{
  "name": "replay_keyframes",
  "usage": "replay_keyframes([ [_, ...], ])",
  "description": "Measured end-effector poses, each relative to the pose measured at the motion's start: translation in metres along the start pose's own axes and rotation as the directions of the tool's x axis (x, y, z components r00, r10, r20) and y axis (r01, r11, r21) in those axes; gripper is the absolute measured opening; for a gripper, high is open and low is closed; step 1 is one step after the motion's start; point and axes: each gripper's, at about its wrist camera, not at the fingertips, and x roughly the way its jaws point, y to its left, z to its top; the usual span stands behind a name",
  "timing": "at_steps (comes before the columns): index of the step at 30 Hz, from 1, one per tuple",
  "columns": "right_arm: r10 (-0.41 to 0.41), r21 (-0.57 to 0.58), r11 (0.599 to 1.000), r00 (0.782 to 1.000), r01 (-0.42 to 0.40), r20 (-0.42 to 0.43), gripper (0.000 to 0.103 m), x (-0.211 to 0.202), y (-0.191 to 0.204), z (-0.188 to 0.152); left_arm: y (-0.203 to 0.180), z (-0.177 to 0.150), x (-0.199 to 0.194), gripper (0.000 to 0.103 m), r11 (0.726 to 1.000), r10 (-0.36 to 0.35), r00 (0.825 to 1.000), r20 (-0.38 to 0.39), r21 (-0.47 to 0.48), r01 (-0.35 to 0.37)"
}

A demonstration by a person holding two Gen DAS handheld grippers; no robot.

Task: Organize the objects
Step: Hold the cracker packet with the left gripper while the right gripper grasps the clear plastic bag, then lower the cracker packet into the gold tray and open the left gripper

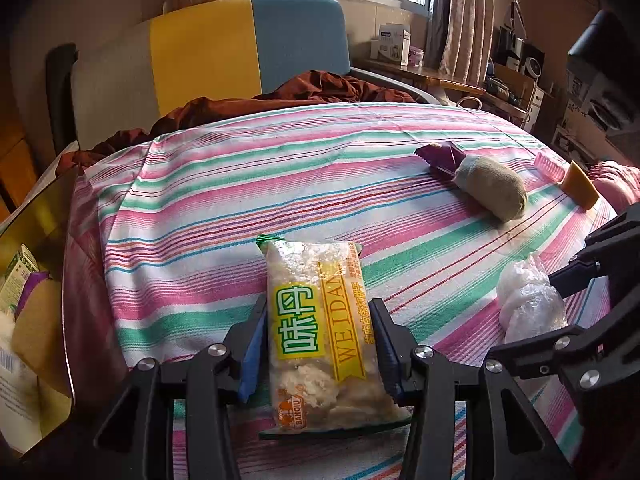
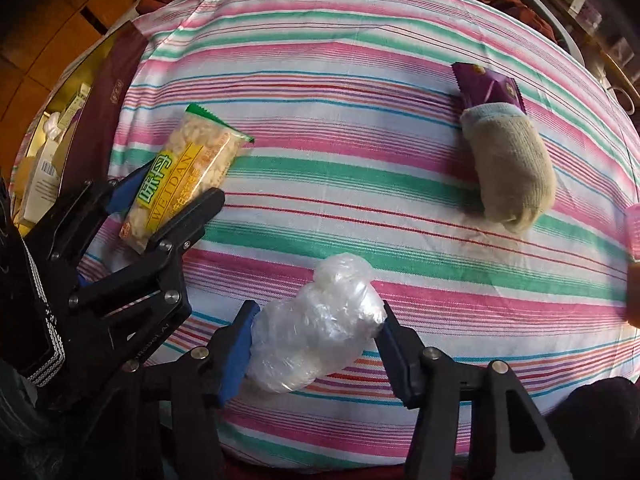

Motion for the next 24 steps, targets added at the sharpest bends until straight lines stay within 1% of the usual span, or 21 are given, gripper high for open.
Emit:
replay_keyframes([
  [3, 0.024, 0.066, 0.997, 0.999, -0.026, 0.039, 0.058, -0.005, -0.013, 0.000, 0.000, 0.000, -0.001, 0.048, 1.000, -0.001, 1.000, -0.001, 0.002, 0.001],
  [6, -0.008, 0.081, 0.997, 1.000, 0.006, 0.026, 0.058, 0.000, -0.015, 0.001, 0.001, 0.000, -0.002, 0.047, 1.000, -0.007, 1.000, -0.006, 0.001, 0.007],
  [9, 0.026, 0.129, 0.991, 0.998, -0.033, 0.051, 0.058, -0.002, -0.024, 0.003, 0.000, 0.000, -0.005, 0.047, 1.000, -0.004, 1.000, -0.015, 0.014, 0.004],
  [12, 0.049, 0.171, 0.983, 0.995, -0.063, 0.087, 0.058, -0.003, -0.032, 0.005, 0.001, 0.001, -0.011, 0.046, 1.000, -0.019, 0.999, -0.028, -0.009, 0.018],
  [13, 0.055, 0.173, 0.982, 0.993, -0.072, 0.104, 0.058, -0.003, -0.031, 0.010, 0.001, 0.001, -0.014, 0.046, 1.000, -0.016, 1.000, -0.022, -0.007, 0.015],
  [16, -0.001, 0.143, 0.990, 0.991, -0.019, 0.137, 0.058, -0.003, -0.022, 0.012, 0.000, 0.004, -0.028, 0.046, 1.000, -0.029, 1.000, 0.000, -0.004, 0.029],
  [17, -0.002, 0.135, 0.991, 0.990, -0.018, 0.144, 0.058, -0.003, -0.021, 0.012, -0.001, 0.005, -0.034, 0.046, 0.999, -0.032, 0.999, 0.010, -0.002, 0.032],
  [21, -0.007, 0.140, 0.990, 0.988, -0.014, 0.153, 0.058, -0.005, -0.025, 0.009, 0.000, 0.011, -0.056, 0.046, 0.999, -0.041, 0.998, 0.039, -0.016, 0.042],
  [24, -0.020, 0.138, 0.990, 0.988, -0.001, 0.153, 0.058, -0.007, -0.020, 0.014, 0.004, 0.014, -0.074, 0.047, 0.999, -0.040, 0.997, 0.059, -0.031, 0.041],
])
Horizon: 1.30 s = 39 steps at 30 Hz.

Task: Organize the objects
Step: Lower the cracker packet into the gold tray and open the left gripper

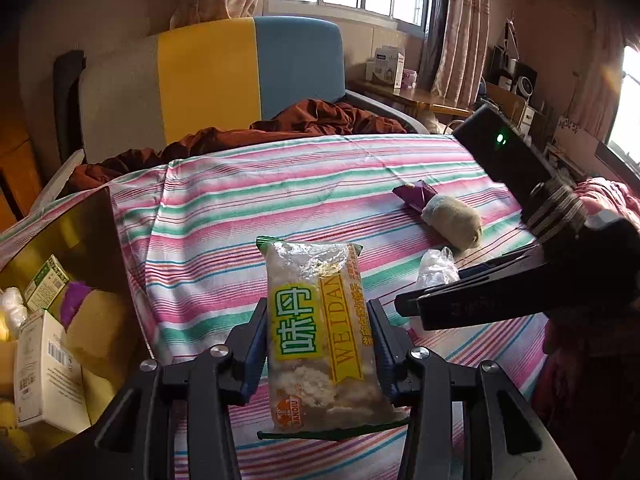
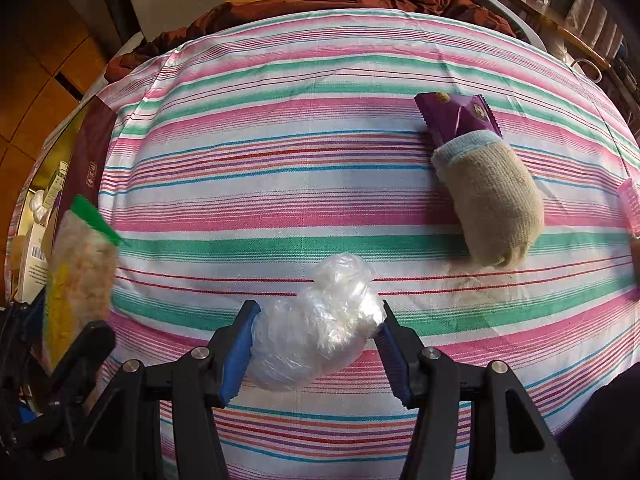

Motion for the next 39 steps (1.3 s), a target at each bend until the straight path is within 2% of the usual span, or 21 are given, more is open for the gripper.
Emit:
replay_keyframes([
  [8, -0.034, -0.022, 0.999, 0.999, 0.035, 0.015, 0.058, 0.006, 0.011, 0.003, 0.030, 0.014, -0.045, 0.047, 0.997, 0.066, 0.996, 0.067, -0.051, -0.062],
  [17, -0.063, -0.044, 0.997, 0.998, 0.064, 0.027, 0.058, 0.010, 0.021, 0.005, 0.099, 0.007, -0.068, 0.047, 0.968, 0.149, 0.988, 0.045, -0.210, -0.137],
  [21, -0.072, -0.052, 0.996, 0.997, 0.074, 0.026, 0.058, 0.011, 0.022, 0.004, 0.143, -0.007, -0.082, 0.047, 0.933, 0.196, 0.980, 0.027, -0.314, -0.178],
  [24, -0.076, -0.056, 0.995, 0.997, 0.077, 0.027, 0.058, 0.013, 0.024, 0.006, 0.178, -0.020, -0.091, 0.047, 0.892, 0.228, 0.974, 0.004, -0.402, -0.207],
  [29, -0.081, -0.065, 0.994, 0.996, 0.083, 0.029, 0.058, 0.016, 0.028, 0.008, 0.230, -0.038, -0.097, 0.047, 0.826, 0.278, 0.959, -0.046, -0.498, -0.264],
  [35, -0.088, -0.076, 0.993, 0.996, 0.090, 0.030, 0.058, 0.019, 0.033, 0.011, 0.258, -0.035, -0.086, 0.047, 0.792, 0.322, 0.943, -0.083, -0.523, -0.316],
  [39, -0.089, -0.076, 0.993, 0.996, 0.091, 0.030, 0.058, 0.020, 0.034, 0.011, 0.269, -0.024, -0.070, 0.047, 0.784, 0.354, 0.928, -0.115, -0.505, -0.361],
])
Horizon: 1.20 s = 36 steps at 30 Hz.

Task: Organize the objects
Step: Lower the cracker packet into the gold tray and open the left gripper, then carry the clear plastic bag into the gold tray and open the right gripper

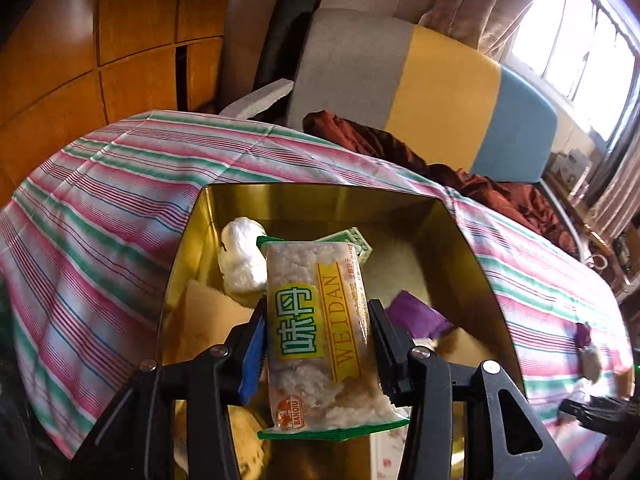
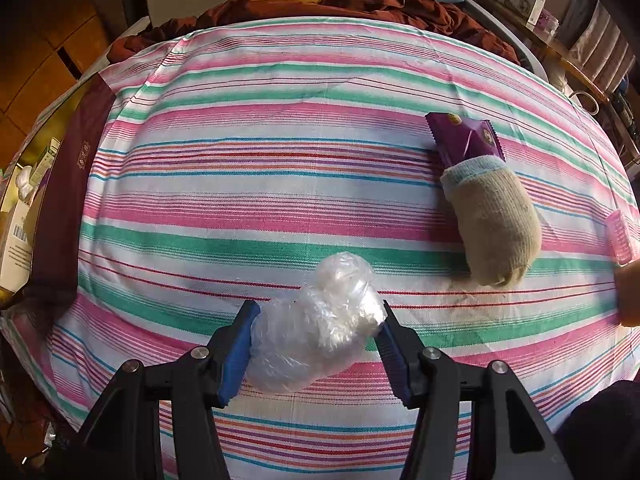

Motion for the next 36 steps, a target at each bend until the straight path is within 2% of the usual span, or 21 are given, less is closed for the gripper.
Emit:
replay_keyframes([
  [5, -0.006, -0.007, 1.000, 1.000, 0.006, 0.002, 0.058, 0.002, 0.004, 0.001, 0.000, 0.003, 0.008, 0.049, 0.999, 0.040, 0.999, 0.010, 0.024, -0.040],
  [7, -0.009, -0.009, 1.000, 1.000, 0.009, 0.003, 0.058, 0.003, 0.006, 0.000, 0.002, 0.002, 0.006, 0.055, 0.998, 0.051, 0.999, 0.016, 0.020, -0.051],
  [10, -0.011, -0.012, 1.000, 1.000, 0.011, 0.004, 0.058, 0.004, 0.008, 0.000, 0.002, -0.001, 0.000, 0.055, 0.998, 0.057, 0.998, 0.030, 0.021, -0.058],
  [24, 0.002, -0.058, 0.998, 1.000, -0.001, 0.016, 0.058, 0.002, 0.020, -0.002, -0.015, -0.027, -0.053, 0.061, 0.998, 0.005, 0.994, 0.108, 0.067, -0.012],
  [31, 0.031, -0.089, 0.996, 0.999, -0.028, 0.027, 0.058, 0.000, 0.035, -0.003, -0.016, -0.036, -0.071, 0.063, 0.997, -0.003, 0.992, 0.128, 0.077, -0.007],
  [36, 0.084, -0.080, 0.994, 0.994, -0.078, 0.065, 0.058, -0.011, 0.049, 0.003, -0.011, -0.040, -0.073, 0.063, 0.997, -0.008, 0.993, 0.120, 0.072, 0.000],
])
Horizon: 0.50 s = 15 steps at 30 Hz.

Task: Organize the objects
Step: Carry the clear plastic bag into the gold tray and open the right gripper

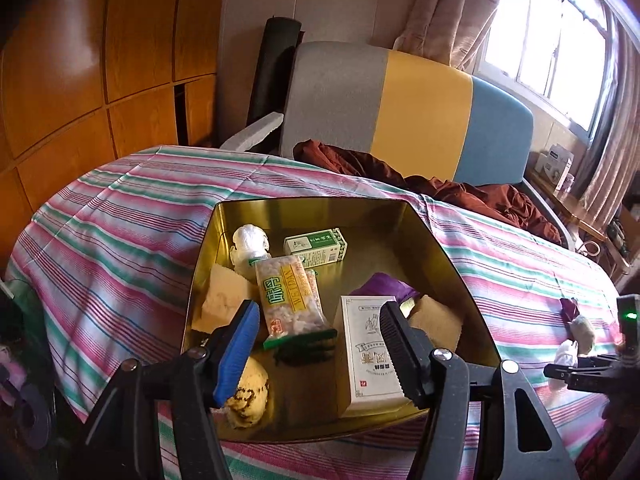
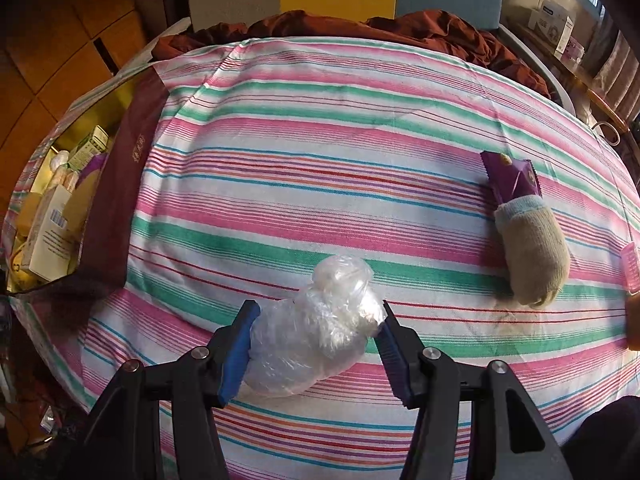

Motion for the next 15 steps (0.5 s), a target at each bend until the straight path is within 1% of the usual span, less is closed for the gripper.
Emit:
replay_keyframes([
  [3, 0.058, -0.003, 0.998, 0.997, -0.057, 0.042, 0.058, -0.012, 0.013, 0.010, 0.000, -0.002, -0.002, 0.064, 1.000, -0.002, 1.000, 0.005, 0.008, 0.002],
  [5, 0.097, -0.015, 0.995, 0.993, -0.096, 0.072, 0.058, -0.018, 0.031, 0.017, 0.000, -0.003, -0.004, 0.064, 1.000, -0.005, 1.000, 0.008, 0.009, 0.005],
  [9, 0.186, -0.065, 0.982, 0.974, -0.178, 0.132, 0.058, -0.031, 0.073, 0.037, 0.003, -0.005, -0.006, 0.067, 1.000, -0.004, 1.000, 0.009, 0.010, 0.004],
  [12, 0.224, -0.123, 0.971, 0.962, -0.207, 0.153, 0.058, -0.034, 0.107, 0.052, 0.008, -0.006, -0.006, 0.067, 1.000, -0.011, 1.000, 0.003, -0.004, 0.011],
  [15, 0.237, -0.174, 0.962, 0.959, -0.210, 0.157, 0.059, -0.032, 0.138, 0.063, 0.012, -0.008, -0.006, 0.068, 1.000, -0.015, 1.000, -0.004, -0.013, 0.015],
])
